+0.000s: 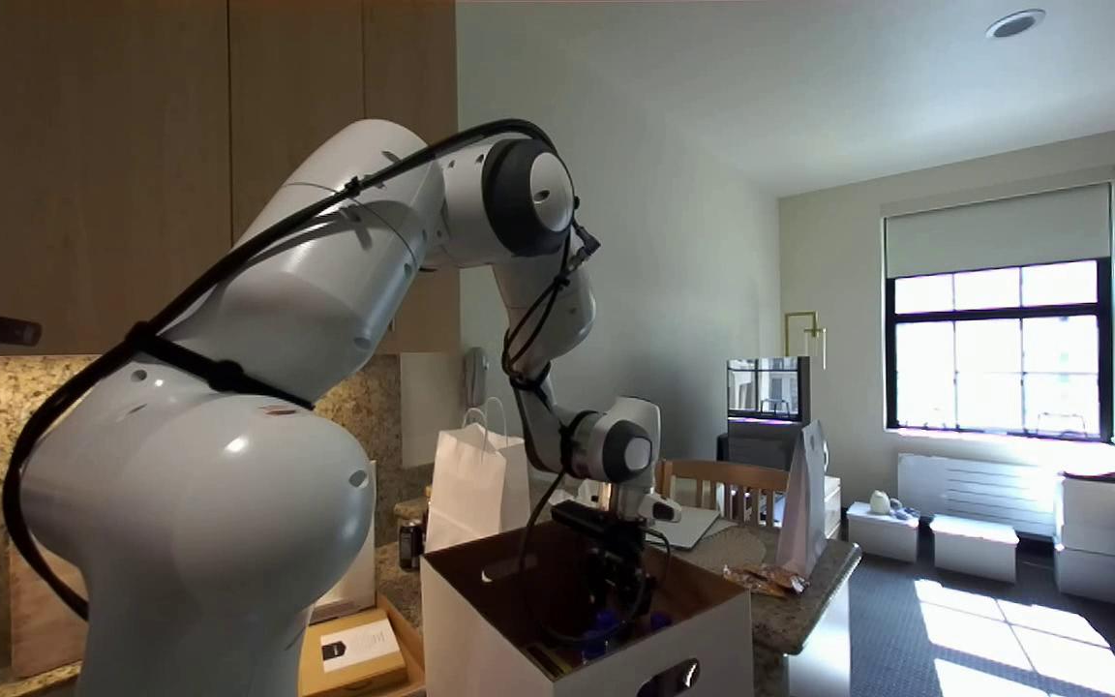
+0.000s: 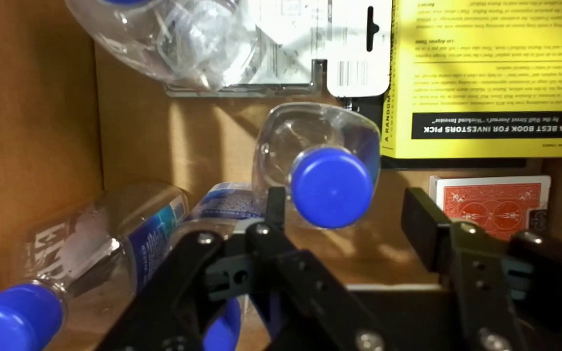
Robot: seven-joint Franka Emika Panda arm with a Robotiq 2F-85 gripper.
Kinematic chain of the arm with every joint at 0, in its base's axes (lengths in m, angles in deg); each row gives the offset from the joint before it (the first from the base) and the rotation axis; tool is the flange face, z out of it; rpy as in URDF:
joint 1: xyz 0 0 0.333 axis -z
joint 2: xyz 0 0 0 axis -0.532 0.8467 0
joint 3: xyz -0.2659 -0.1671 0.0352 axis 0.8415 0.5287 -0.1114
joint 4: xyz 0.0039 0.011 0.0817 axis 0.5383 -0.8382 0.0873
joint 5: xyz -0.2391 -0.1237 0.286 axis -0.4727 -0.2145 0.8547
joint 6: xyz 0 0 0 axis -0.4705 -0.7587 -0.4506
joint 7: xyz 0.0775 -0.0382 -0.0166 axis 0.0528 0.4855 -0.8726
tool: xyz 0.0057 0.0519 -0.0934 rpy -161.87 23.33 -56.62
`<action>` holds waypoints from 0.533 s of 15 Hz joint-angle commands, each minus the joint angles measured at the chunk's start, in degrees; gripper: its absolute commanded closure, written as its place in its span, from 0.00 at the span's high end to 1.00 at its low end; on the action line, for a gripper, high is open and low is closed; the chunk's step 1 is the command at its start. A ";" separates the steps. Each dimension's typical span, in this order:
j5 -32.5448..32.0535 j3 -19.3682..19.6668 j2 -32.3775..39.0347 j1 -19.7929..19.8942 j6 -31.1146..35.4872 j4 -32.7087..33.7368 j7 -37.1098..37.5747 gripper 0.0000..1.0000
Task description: Move one bottle from the big box to the counter
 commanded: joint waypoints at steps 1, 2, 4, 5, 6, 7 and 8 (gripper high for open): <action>1.06 0.66 -0.20 -0.39 -1.73 0.43 0.50 0.34; 1.08 0.74 -0.24 -0.34 -1.99 0.56 0.48 0.27; 1.16 0.79 -0.42 -0.28 -2.31 0.60 0.39 0.13; 1.13 0.85 -0.51 -0.27 -2.57 0.70 0.39 0.11; 1.12 0.88 -0.55 -0.28 -2.91 0.75 0.36 0.13; 1.04 0.96 -0.73 -0.32 -3.09 0.76 0.38 0.09; 0.99 0.97 -0.96 -0.34 -3.16 0.62 0.30 0.07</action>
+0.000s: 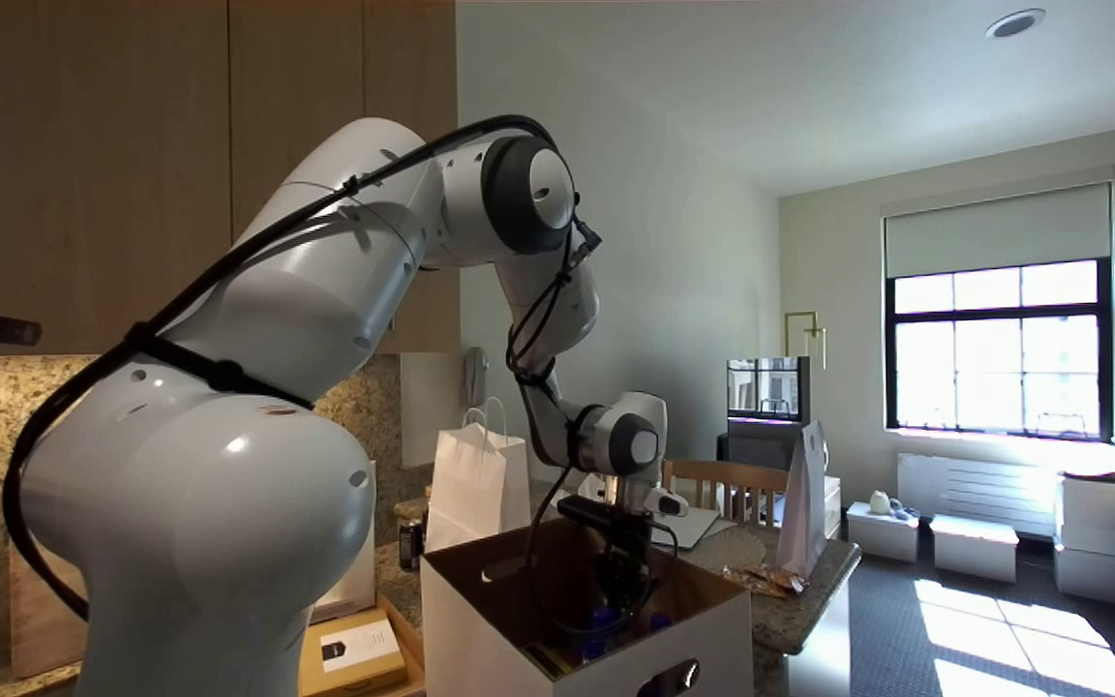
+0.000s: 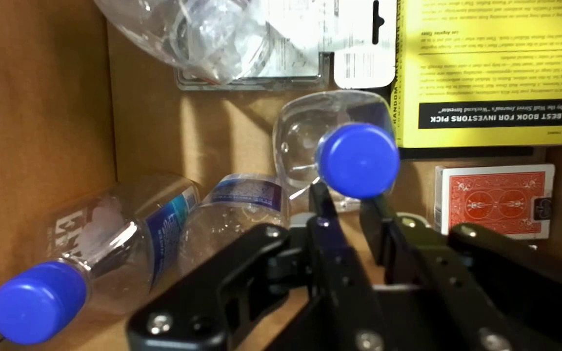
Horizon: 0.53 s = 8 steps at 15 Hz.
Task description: Move one bottle from the big box to the counter
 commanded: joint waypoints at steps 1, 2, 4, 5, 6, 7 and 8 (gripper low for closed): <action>0.96 0.11 -0.98 -0.38 -0.83 -1.08 0.29 0.04; 0.97 0.12 -1.12 -0.43 -0.65 -1.24 0.33 0.02; 1.04 0.22 -0.97 -0.44 -0.77 -1.02 0.59 0.30; 1.06 0.27 -1.02 -0.46 -0.66 -1.13 0.72 0.31; 0.91 0.38 -1.48 -0.59 -0.16 -1.78 0.88 0.34; 0.71 0.52 -1.96 -0.75 0.55 -2.46 1.07 0.39; 0.65 0.58 -2.59 -0.80 1.52 -3.40 1.07 0.46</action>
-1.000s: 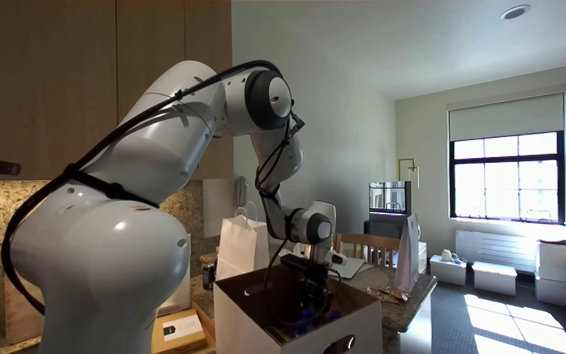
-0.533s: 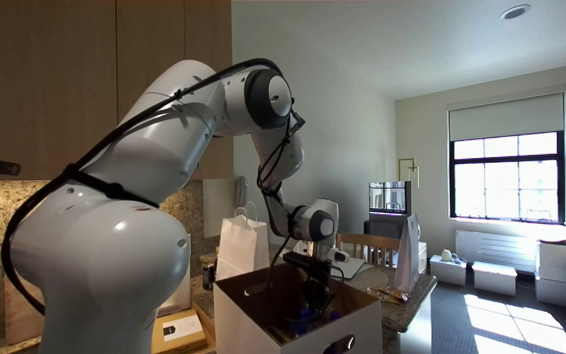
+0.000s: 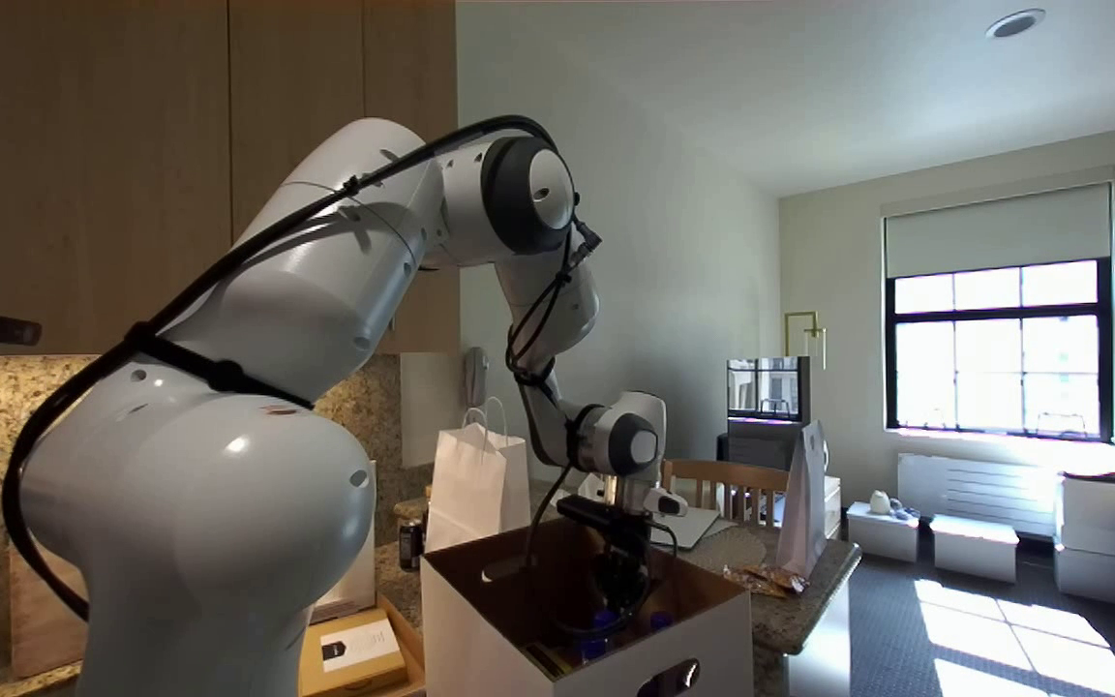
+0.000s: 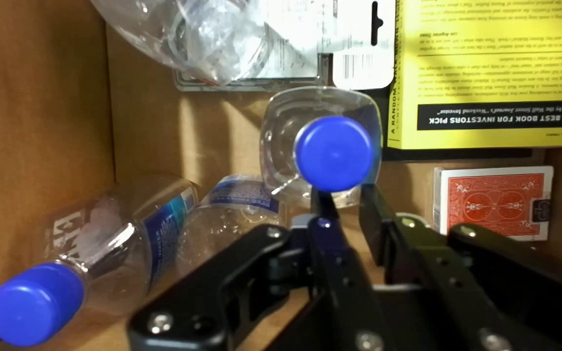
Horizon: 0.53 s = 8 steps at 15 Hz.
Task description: Move one bottle from the big box to the counter
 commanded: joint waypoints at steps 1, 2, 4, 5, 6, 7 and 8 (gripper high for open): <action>0.64 0.59 -2.90 -0.68 2.02 -3.89 1.02 0.51; 0.74 0.52 -3.28 -0.61 2.41 -4.56 0.83 0.58; 0.87 0.25 -3.64 -0.51 2.12 -5.40 0.38 0.71; 0.87 0.20 -3.58 -0.57 1.69 -5.55 0.43 0.77; 0.76 0.15 -3.63 -0.67 1.37 -5.89 0.40 0.84; 0.56 0.15 -3.73 -0.85 1.33 -6.38 0.44 0.90; 0.47 0.09 -3.78 -0.97 1.37 -6.80 0.38 0.96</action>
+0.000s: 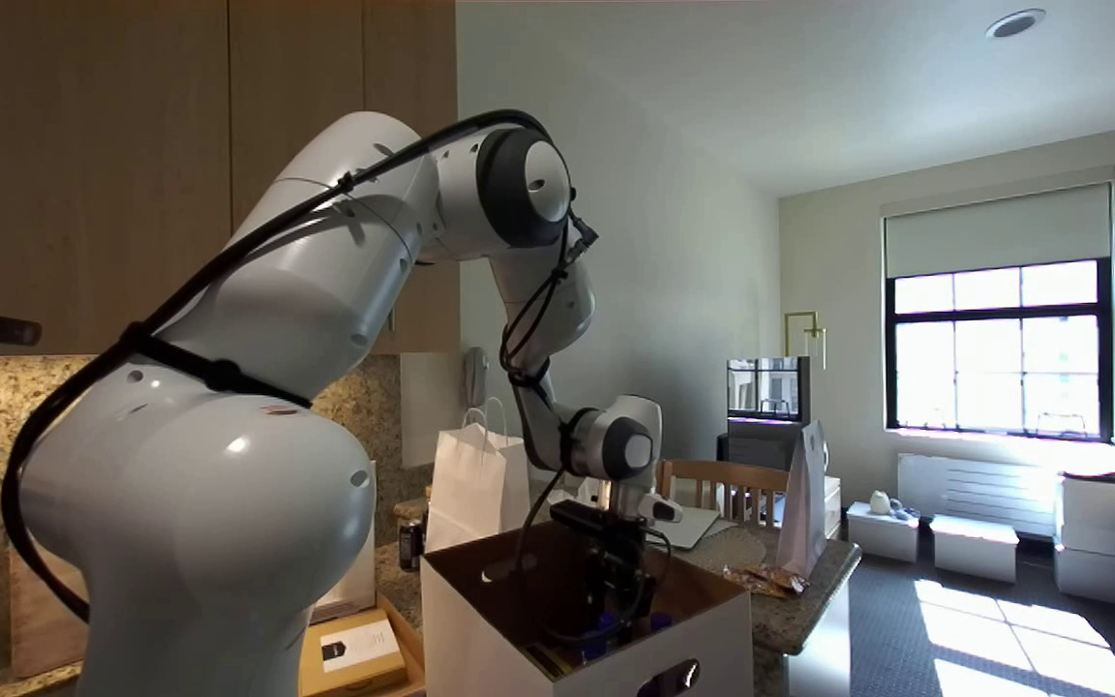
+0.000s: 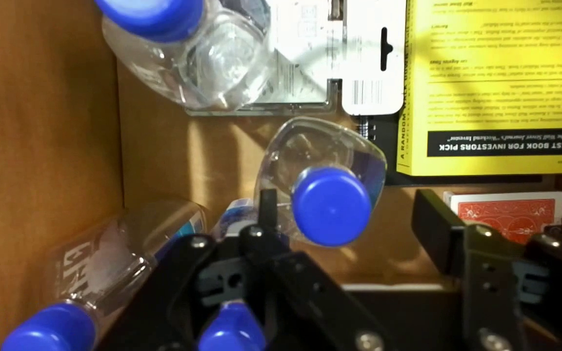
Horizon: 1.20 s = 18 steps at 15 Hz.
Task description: Move one bottle from the big box to the counter
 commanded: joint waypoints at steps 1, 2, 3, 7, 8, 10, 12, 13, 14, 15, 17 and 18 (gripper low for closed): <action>0.29 0.21 -2.41 -1.00 0.66 -3.83 0.55 0.99; 0.51 0.10 -2.45 -1.01 0.83 -4.05 0.38 0.59; 0.48 0.20 -2.60 -1.21 1.23 -4.29 0.60 0.63; 0.36 0.51 -4.33 -1.47 2.43 -5.50 0.85 0.41; 0.17 0.65 -4.94 -1.53 2.59 -5.93 0.93 0.35; -0.13 0.93 -6.06 -1.64 2.78 -6.65 1.15 0.22; -0.10 0.93 -6.93 -1.52 2.55 -7.25 0.92 0.11; -0.10 0.90 -7.16 -1.50 2.30 -7.44 0.88 0.15; -0.21 0.92 -7.38 -1.55 2.21 -7.70 0.95 0.15; -0.26 0.88 -7.64 -1.55 2.07 -7.98 0.84 0.15; -0.91 1.02 -9.39 -1.75 1.79 -9.28 0.66 0.15; -2.31 1.55 -11.39 -2.27 1.38 -10.42 1.02 0.15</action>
